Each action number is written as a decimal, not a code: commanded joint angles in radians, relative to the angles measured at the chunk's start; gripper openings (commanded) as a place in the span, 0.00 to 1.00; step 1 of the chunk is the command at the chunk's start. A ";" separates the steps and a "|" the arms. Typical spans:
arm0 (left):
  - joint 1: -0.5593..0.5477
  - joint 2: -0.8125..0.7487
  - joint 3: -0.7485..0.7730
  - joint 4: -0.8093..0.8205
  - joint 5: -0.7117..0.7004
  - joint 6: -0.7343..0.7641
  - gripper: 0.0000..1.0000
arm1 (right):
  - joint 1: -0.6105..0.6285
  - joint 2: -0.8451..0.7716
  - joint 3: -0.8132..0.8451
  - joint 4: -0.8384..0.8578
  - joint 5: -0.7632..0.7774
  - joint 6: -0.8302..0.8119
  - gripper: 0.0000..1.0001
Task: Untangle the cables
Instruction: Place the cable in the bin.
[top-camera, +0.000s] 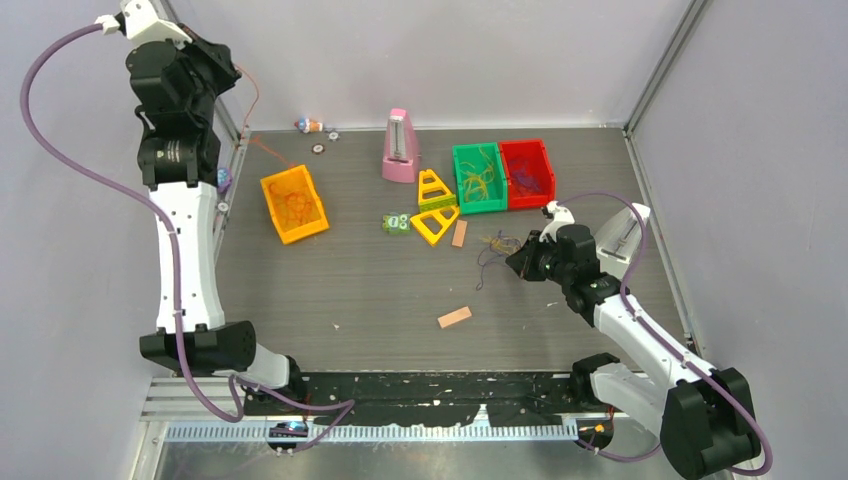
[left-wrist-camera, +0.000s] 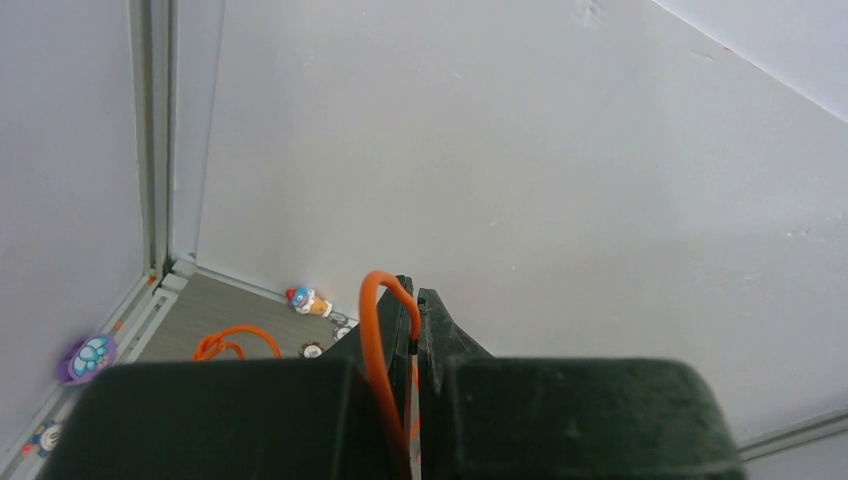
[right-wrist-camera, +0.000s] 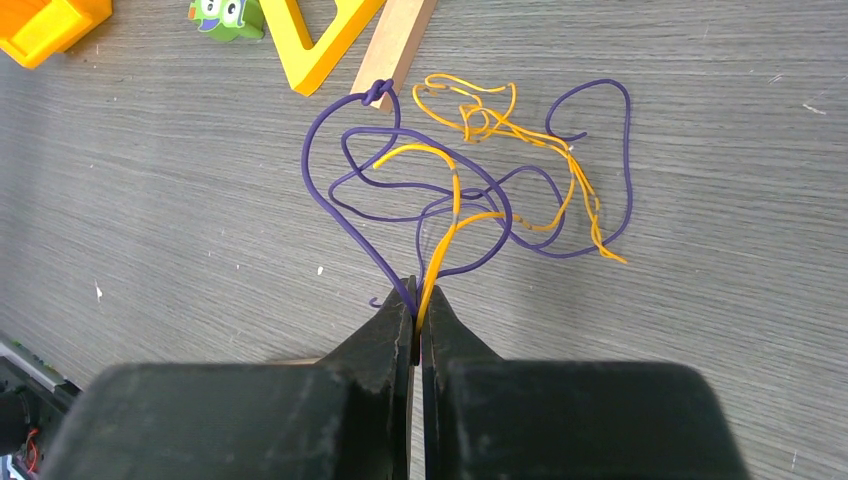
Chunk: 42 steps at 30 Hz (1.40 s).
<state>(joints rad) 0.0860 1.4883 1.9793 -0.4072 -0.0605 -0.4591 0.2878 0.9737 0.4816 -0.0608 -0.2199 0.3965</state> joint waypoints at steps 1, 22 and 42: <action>0.021 -0.007 -0.030 0.025 -0.013 0.010 0.00 | -0.003 -0.014 0.039 0.031 -0.019 0.000 0.05; 0.066 -0.005 -0.445 0.232 -0.094 -0.023 0.00 | -0.003 -0.030 0.049 0.005 -0.011 0.009 0.05; -0.031 0.137 -0.713 0.145 -0.156 -0.163 0.00 | -0.002 -0.057 0.065 -0.027 0.004 0.012 0.05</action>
<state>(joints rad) 0.0978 1.6173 1.2900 -0.3042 -0.1776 -0.6273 0.2878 0.9382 0.4919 -0.0998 -0.2226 0.4004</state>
